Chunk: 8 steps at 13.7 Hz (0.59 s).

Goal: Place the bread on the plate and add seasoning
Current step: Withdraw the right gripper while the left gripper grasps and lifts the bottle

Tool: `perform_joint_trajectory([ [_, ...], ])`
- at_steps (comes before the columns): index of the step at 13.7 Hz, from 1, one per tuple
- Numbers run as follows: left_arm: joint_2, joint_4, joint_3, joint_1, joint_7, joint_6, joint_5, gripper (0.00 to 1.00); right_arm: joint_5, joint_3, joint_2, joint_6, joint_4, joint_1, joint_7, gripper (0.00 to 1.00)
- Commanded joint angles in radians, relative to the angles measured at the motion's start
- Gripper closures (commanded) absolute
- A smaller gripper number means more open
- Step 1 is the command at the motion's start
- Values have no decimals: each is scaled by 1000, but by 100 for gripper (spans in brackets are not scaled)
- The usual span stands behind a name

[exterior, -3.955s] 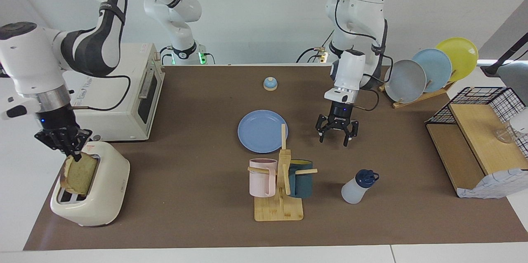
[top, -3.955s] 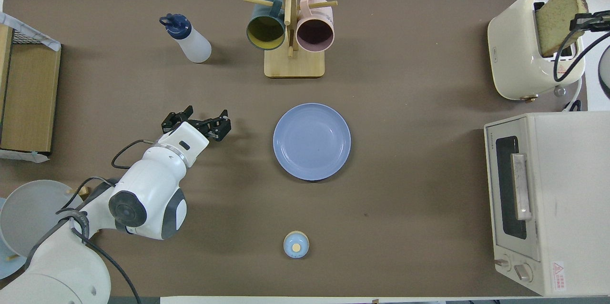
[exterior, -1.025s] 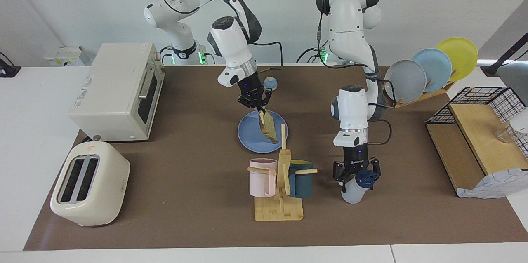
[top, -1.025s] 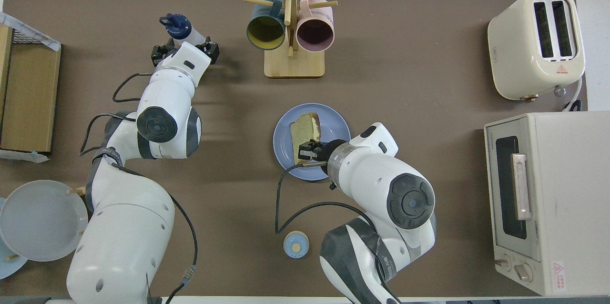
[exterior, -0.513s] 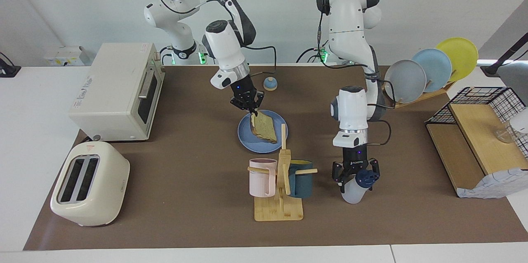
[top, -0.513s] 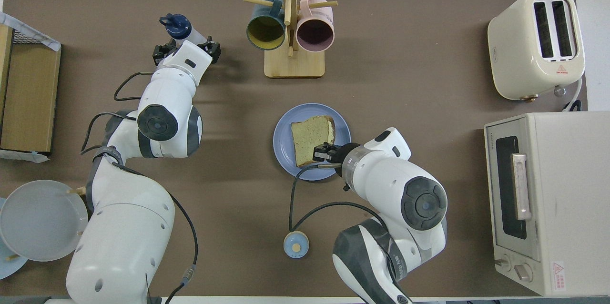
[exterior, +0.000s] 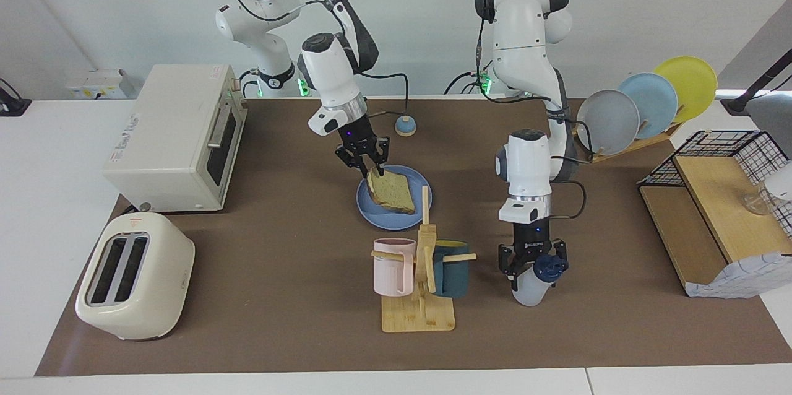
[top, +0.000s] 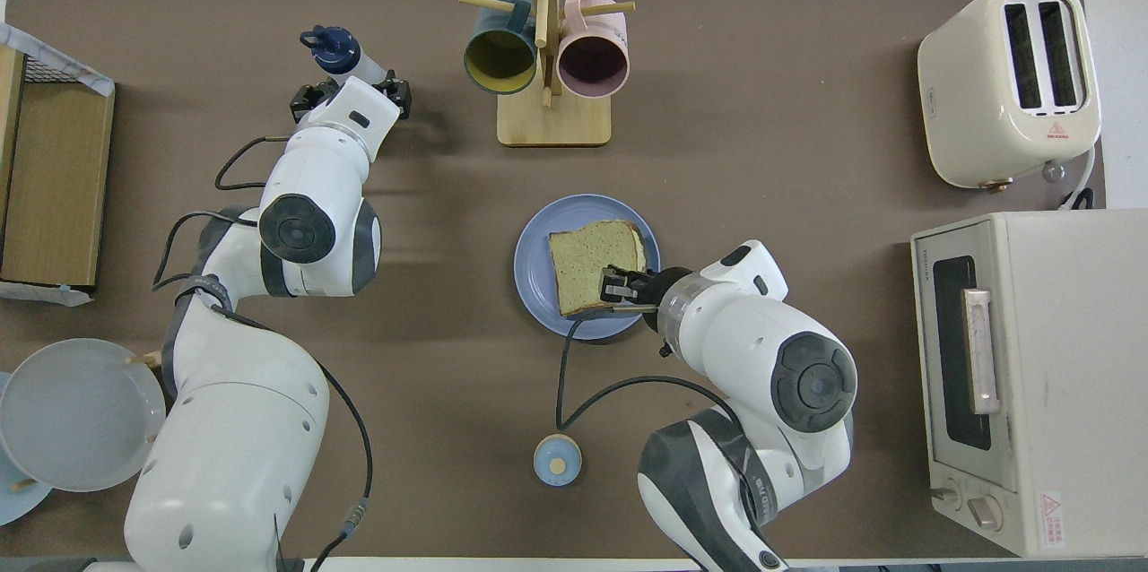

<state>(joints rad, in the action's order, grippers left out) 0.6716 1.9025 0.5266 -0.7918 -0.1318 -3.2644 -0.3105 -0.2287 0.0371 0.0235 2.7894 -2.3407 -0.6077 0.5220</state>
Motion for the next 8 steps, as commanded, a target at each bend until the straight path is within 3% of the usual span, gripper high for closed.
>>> perform_joint_trajectory([
  [1, 14, -36, -39, 55, -2, 9, 27, 100, -17, -3, 1, -31, 47, 14, -17, 0],
  [5, -9, -30, -51, 59, -2, 0, 22, 100, -1, 0, 7, -183, 152, 66, -20, 0],
  [7, -91, 21, -46, 42, 17, 44, 24, 100, -3, -3, 4, -191, 156, 94, -20, 0],
  [8, -174, 68, -46, 25, 84, 92, 24, 100, -4, -3, 4, -194, 156, 95, -19, 0],
])
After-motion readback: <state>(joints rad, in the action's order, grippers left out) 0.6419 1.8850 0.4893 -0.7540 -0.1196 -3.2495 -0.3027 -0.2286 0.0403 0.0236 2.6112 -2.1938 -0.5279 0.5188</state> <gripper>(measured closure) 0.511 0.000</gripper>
